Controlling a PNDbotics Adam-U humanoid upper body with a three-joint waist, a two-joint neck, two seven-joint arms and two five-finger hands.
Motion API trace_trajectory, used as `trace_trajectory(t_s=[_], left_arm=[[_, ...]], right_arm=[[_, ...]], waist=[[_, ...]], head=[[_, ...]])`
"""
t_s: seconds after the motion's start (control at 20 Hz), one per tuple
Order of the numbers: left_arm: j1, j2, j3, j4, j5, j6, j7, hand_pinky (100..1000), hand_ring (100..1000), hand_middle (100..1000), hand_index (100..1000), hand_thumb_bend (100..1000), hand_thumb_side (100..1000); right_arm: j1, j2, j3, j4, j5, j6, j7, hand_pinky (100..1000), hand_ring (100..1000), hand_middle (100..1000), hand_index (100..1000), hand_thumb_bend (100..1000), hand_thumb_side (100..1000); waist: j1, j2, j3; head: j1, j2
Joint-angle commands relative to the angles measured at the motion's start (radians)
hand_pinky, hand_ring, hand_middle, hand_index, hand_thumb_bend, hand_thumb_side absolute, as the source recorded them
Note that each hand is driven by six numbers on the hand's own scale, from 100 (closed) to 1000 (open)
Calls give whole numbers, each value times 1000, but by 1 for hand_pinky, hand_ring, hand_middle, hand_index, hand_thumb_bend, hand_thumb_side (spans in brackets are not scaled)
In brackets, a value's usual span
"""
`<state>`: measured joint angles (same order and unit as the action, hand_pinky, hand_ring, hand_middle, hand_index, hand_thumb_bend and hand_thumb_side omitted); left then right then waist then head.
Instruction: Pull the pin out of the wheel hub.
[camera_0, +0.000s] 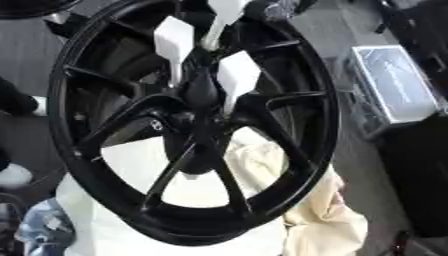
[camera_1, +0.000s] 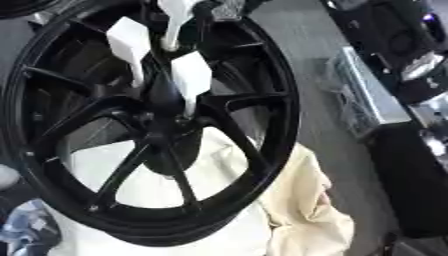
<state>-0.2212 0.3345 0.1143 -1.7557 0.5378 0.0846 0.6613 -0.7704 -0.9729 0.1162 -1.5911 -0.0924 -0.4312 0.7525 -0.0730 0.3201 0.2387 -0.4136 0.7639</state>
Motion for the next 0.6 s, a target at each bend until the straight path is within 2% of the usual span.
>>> trace_trajectory(t_s=[0.05,0.1,0.15,0.3,0.45,0.6], left_arm=[[1,32,13,-9,-4,-2,6,644,706,752,751,221,945],[3,33,13,-8,-4,-2,7,644,707,752,751,228,931],[5,33,14,-8,-4,-2,7,644,707,752,751,221,945],[10,33,19,-8,-6,-5,11,644,708,754,751,221,943],[16,33,27,-11,-9,-10,18,644,709,754,751,221,941],[21,29,36,-14,-11,-15,26,644,709,754,751,220,939]], right_arm=[[26,-88,-87,-30,-109,-32,21,845,500,240,460,100,121],[42,-104,-113,-29,-147,-10,-3,847,499,238,459,100,174],[61,-124,-139,-29,-182,9,-27,846,499,238,460,100,100],[158,-192,-239,-36,-278,46,-114,847,498,240,464,100,100],[313,-243,-353,-49,-330,59,-225,849,499,251,475,100,100],[514,-232,-486,-81,-327,58,-364,848,501,264,483,100,100]], waist=[[8,-31,-8],[10,-32,-13],[12,-32,-18],[19,-34,-38],[27,-35,-62],[36,-34,-93]], head=[[20,5],[26,5],[32,6],[55,4],[81,0],[122,2]])
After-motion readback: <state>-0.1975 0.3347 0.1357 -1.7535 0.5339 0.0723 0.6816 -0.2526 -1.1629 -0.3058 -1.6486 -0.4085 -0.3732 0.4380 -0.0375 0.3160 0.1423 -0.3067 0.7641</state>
